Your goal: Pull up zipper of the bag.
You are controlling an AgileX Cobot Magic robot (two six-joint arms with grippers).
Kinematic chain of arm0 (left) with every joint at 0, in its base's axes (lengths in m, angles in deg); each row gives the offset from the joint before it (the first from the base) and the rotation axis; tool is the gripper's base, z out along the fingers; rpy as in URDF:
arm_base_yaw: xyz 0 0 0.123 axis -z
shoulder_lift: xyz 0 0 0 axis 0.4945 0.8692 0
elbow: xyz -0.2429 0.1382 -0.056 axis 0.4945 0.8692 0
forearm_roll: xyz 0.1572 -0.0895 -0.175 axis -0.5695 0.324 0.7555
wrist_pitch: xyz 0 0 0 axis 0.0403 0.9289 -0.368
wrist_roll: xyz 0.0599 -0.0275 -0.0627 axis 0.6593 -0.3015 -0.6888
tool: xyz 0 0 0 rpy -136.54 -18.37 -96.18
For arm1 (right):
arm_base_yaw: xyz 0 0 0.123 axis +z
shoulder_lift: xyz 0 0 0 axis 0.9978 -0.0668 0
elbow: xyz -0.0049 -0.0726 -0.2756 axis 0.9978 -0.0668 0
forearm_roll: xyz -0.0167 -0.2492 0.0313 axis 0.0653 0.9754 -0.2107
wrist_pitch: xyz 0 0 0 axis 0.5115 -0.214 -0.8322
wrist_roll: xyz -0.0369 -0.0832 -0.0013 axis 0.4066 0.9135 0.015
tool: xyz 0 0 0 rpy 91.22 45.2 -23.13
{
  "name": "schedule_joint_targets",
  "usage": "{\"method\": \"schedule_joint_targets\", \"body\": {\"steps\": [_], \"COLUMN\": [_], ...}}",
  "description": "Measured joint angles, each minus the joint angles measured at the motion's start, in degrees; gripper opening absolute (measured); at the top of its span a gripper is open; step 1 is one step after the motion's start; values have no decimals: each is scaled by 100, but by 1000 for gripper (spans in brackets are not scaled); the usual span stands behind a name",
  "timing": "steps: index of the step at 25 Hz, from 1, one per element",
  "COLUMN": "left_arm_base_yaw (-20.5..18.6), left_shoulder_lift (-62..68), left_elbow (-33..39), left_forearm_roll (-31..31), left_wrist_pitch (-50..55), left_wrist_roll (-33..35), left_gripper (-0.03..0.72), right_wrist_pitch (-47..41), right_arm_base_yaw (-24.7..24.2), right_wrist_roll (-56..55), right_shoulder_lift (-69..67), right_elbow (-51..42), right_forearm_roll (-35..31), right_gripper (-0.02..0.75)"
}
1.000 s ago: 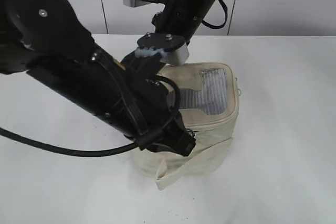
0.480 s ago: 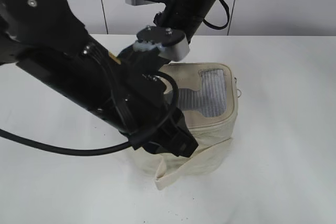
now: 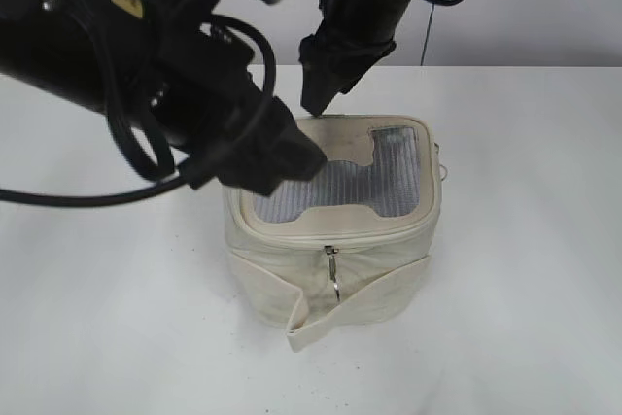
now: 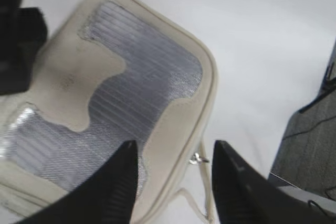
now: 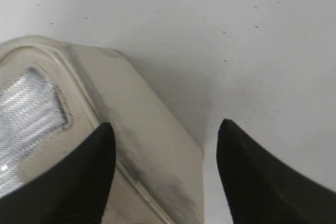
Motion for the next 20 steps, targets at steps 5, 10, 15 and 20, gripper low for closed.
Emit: {"method": "schedule_joint_targets", "body": {"steps": [5, 10, 15, 20], "left_arm_base_yaw": [-649, -976, -982, -982], "left_shoulder_lift": [338, 1205, 2385, 3376], "left_elbow": [-643, -1621, -2853, -4242], "left_forearm_roll": [-70, -80, -80, -86], "left_wrist_pitch": [124, 713, 1522, 2231], "left_wrist_roll": [-8, 481, 741, 869], "left_gripper": [368, 382, 457, 536], "right_wrist_pitch": [0, -5, 0, 0], "right_arm_base_yaw": [-439, -1013, -1563, -2011], "right_wrist_roll": [-267, -388, -393, -393], "right_shoulder_lift": [317, 721, 1164, 1597], "right_elbow": [-45, -469, -1162, -1975], "right_forearm_roll": [180, 180, 136, 13], "right_gripper": [480, 480, 481, 481]}}
